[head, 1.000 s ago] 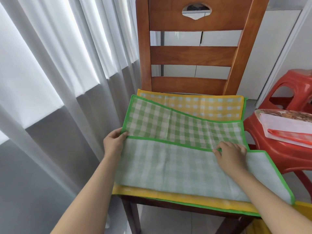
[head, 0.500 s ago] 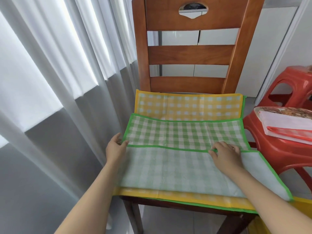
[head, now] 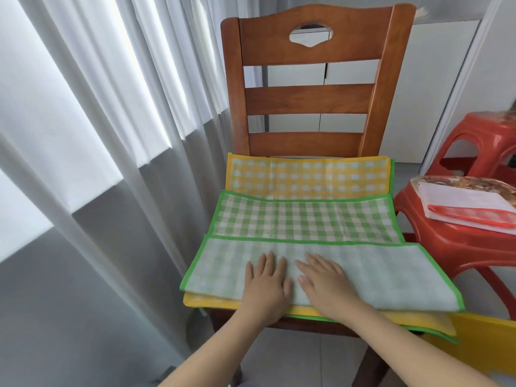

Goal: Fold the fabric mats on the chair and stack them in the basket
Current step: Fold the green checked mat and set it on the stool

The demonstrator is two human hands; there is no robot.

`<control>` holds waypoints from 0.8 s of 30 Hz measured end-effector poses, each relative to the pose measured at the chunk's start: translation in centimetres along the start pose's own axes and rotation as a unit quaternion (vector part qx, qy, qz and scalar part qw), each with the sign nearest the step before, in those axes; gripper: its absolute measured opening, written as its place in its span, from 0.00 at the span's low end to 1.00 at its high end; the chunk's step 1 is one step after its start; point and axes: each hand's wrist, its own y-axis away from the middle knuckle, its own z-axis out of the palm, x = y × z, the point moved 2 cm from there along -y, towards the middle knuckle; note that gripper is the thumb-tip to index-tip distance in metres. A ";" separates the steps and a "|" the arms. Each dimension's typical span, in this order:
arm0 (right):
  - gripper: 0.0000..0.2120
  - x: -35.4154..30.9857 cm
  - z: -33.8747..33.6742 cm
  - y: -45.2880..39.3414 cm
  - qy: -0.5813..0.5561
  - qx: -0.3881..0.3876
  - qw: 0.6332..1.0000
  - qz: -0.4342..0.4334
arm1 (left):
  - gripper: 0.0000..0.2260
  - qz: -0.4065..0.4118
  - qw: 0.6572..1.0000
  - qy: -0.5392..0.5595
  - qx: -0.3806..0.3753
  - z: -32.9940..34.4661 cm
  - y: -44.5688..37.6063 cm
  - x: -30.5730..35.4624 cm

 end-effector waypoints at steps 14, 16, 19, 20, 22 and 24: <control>0.32 9.4 -1.3 4.3 0.055 -0.027 0.992 0.107 | 0.25 -0.014 0.998 -0.053 -0.009 0.4 0.2 -0.5; 0.28 10.1 -1.4 4.6 0.055 -0.021 0.991 0.118 | 0.25 -0.013 0.998 -0.052 -0.010 0.3 0.2 -0.5; 0.28 10.5 -1.6 5.0 0.046 -0.022 0.990 0.131 | 0.25 -0.012 0.998 -0.052 -0.011 0.1 0.3 -0.4; 0.28 10.4 -1.6 5.0 0.044 -0.023 0.990 0.134 | 0.25 -0.012 0.998 -0.052 -0.011 0.1 0.3 -0.4; 0.28 9.9 -1.7 4.8 0.048 -0.022 0.989 0.139 | 0.25 -0.014 0.999 -0.051 -0.010 0.0 0.4 -0.4; 0.27 8.7 -1.8 4.3 0.047 -0.016 0.991 0.126 | 0.25 -0.014 0.999 -0.052 -0.008 0.1 0.4 -0.4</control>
